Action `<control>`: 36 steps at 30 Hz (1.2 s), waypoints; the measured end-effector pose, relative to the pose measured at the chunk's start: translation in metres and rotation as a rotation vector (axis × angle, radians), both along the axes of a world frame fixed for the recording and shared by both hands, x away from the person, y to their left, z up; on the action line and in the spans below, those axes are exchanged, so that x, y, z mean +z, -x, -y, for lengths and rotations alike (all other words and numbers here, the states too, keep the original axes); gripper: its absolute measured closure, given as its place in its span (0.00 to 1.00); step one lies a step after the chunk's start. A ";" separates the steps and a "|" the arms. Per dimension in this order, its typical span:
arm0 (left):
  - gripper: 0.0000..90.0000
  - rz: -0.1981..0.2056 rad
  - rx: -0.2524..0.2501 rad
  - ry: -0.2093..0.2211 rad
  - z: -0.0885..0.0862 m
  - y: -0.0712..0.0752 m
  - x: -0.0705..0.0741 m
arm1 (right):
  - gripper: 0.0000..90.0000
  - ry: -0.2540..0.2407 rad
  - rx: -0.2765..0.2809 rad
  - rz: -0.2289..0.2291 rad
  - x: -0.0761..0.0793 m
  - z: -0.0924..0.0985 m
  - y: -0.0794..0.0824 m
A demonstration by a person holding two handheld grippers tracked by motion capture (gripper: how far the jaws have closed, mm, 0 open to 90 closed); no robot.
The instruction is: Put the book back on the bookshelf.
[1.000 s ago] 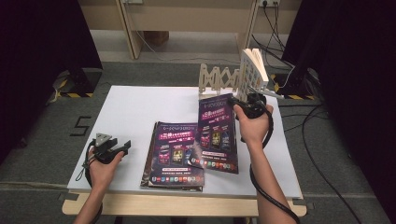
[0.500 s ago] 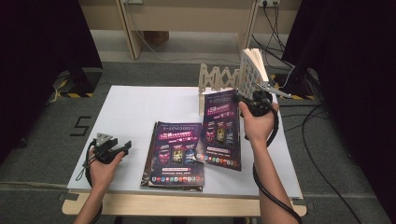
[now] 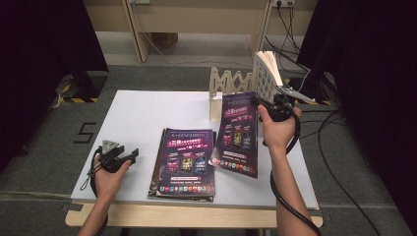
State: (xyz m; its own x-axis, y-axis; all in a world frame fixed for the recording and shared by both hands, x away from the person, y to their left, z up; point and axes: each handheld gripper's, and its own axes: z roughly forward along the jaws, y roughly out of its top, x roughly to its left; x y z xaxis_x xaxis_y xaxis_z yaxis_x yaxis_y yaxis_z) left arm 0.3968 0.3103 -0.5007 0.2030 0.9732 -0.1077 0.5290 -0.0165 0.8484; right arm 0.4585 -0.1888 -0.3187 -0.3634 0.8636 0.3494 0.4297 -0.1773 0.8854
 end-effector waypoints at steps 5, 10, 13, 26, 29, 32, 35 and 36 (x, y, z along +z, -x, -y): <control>0.40 -0.001 -0.001 0.000 0.000 0.000 0.000 | 0.94 0.014 -0.017 0.021 0.004 0.002 0.001; 0.40 -0.002 -0.001 0.002 0.000 0.000 0.000 | 0.94 0.023 -0.026 0.033 0.009 0.004 0.000; 0.40 -0.002 -0.003 0.000 0.000 0.000 0.000 | 0.94 0.034 -0.041 0.044 0.011 0.003 -0.001; 0.40 -0.004 -0.006 -0.002 0.000 -0.001 0.000 | 0.94 0.051 -0.085 0.095 0.025 0.002 -0.007; 0.40 -0.002 -0.005 -0.005 0.001 -0.001 0.000 | 0.94 0.052 -0.100 0.107 0.029 0.002 -0.009; 0.40 -0.001 -0.009 -0.010 0.001 -0.001 0.000 | 0.94 0.060 -0.110 0.119 0.030 0.002 -0.013; 0.40 -0.001 -0.009 -0.011 0.001 -0.001 0.000 | 0.94 0.060 -0.124 0.124 0.031 0.001 -0.016; 0.40 -0.002 -0.009 -0.009 0.001 -0.001 0.000 | 0.94 0.065 -0.126 0.129 0.031 0.001 -0.017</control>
